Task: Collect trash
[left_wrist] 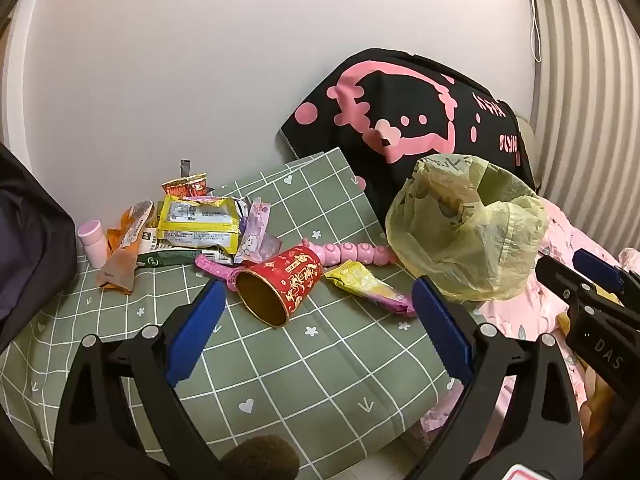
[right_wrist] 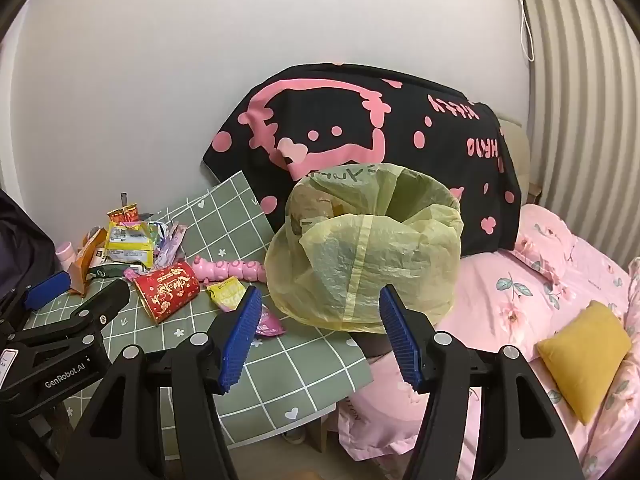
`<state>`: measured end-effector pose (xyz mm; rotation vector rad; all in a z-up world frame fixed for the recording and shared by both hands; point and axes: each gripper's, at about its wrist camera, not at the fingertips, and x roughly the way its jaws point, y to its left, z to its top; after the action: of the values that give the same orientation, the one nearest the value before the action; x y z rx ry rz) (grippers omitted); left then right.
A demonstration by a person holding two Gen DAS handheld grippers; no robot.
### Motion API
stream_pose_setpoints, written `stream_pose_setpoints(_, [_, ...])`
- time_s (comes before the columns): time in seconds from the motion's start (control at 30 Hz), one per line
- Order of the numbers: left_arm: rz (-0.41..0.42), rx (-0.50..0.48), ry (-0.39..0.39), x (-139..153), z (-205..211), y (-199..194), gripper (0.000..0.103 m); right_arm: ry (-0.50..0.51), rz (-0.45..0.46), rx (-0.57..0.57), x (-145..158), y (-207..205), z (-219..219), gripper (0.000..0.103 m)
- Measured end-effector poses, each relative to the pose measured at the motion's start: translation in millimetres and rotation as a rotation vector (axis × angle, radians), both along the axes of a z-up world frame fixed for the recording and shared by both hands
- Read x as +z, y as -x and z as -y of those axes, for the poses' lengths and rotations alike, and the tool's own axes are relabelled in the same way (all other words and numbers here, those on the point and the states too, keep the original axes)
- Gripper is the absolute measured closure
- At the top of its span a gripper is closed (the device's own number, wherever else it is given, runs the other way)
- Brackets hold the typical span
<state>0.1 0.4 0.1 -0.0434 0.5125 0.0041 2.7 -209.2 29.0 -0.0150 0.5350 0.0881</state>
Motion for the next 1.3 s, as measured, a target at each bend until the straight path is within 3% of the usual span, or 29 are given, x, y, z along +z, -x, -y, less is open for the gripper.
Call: stream_pose_setpoints(1.3, [0.002,-0.003,0.002,0,5,-4,0.013,0.003,0.005,-0.008,2,1,3,0.045])
